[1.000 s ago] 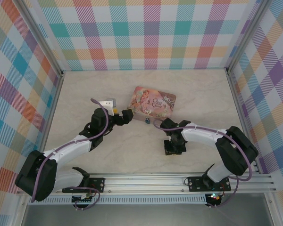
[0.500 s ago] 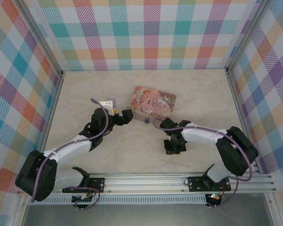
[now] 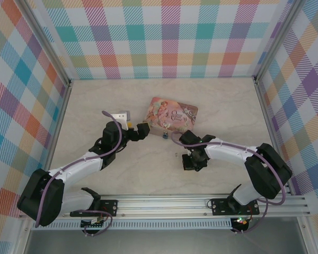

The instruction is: Unlock a padlock with a key

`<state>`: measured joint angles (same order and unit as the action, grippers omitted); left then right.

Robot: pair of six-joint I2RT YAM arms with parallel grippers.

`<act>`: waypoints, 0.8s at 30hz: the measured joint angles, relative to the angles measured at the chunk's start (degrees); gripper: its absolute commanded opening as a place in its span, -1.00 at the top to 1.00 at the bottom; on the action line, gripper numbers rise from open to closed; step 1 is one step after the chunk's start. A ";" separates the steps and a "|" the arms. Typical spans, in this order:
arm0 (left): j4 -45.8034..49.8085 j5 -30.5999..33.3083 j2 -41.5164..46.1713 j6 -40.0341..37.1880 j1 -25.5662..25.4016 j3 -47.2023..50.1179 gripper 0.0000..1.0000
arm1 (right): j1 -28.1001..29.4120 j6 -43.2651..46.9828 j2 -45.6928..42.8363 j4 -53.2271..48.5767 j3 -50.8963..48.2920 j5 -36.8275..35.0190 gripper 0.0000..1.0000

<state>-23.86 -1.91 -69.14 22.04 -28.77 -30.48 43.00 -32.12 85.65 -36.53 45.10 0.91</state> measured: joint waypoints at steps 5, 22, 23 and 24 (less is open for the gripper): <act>0.33 0.00 0.00 0.00 0.00 0.00 -1.00 | -1.05 1.36 -1.60 0.50 0.02 0.26 0.86; 1.29 0.09 1.46 0.07 0.00 0.11 -1.00 | 0.13 7.82 8.22 3.23 12.66 0.98 0.34; 1.29 0.11 1.77 0.07 0.00 0.20 -1.00 | 0.17 7.82 8.81 3.37 12.68 0.98 0.34; 1.29 0.15 2.08 0.09 0.00 0.31 -1.00 | 0.17 7.82 9.60 3.58 12.68 1.03 0.33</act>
<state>-22.57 -1.76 -67.07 22.13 -28.77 -30.17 43.18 -24.29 95.24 -32.95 57.78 1.93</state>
